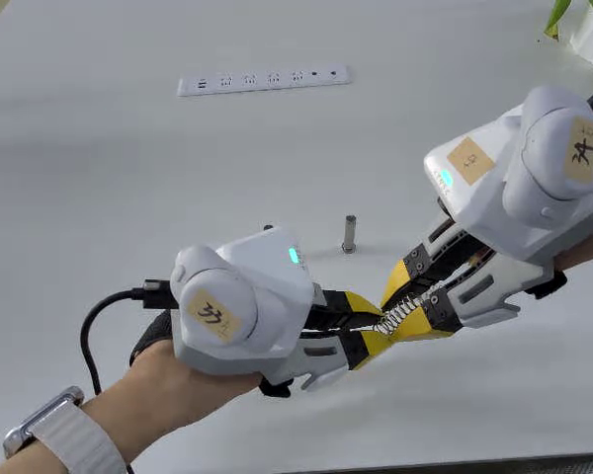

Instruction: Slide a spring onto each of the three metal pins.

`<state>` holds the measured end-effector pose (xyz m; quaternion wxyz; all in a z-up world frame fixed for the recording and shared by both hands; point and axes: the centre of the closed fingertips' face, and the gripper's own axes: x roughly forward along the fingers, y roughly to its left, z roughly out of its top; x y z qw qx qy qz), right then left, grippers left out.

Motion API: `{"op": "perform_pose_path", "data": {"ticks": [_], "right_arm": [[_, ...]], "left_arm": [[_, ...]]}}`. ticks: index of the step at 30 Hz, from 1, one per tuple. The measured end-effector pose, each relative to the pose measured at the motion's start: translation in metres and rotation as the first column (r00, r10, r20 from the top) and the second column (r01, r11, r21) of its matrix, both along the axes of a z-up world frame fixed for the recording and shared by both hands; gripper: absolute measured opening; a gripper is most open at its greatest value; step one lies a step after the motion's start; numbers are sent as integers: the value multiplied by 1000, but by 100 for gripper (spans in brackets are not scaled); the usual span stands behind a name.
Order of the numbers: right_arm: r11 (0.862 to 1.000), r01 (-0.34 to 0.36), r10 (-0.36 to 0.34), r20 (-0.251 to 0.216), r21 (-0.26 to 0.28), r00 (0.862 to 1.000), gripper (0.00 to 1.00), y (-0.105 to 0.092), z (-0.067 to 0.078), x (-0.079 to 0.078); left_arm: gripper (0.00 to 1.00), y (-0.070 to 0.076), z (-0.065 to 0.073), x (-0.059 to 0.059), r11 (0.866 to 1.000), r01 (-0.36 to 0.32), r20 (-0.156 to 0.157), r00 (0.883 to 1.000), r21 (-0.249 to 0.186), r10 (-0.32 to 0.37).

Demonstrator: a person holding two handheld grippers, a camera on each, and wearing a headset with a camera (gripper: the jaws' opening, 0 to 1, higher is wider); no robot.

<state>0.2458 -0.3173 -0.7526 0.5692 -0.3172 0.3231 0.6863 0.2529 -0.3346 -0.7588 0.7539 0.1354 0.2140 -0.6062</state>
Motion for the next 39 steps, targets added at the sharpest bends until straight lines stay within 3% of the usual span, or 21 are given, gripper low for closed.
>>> {"op": "perform_pose_path", "data": {"ticks": [13,39], "right_arm": [[999,-12,12,-4,-38,1000,7,-1,1,0],[999,-22,22,0,-50,1000,7,4,0,0]], "left_arm": [[6,0,2,-1,1000,0,9,1000,-18,0],[9,7,1,1,998,-59,7,998,-38,59]]}}
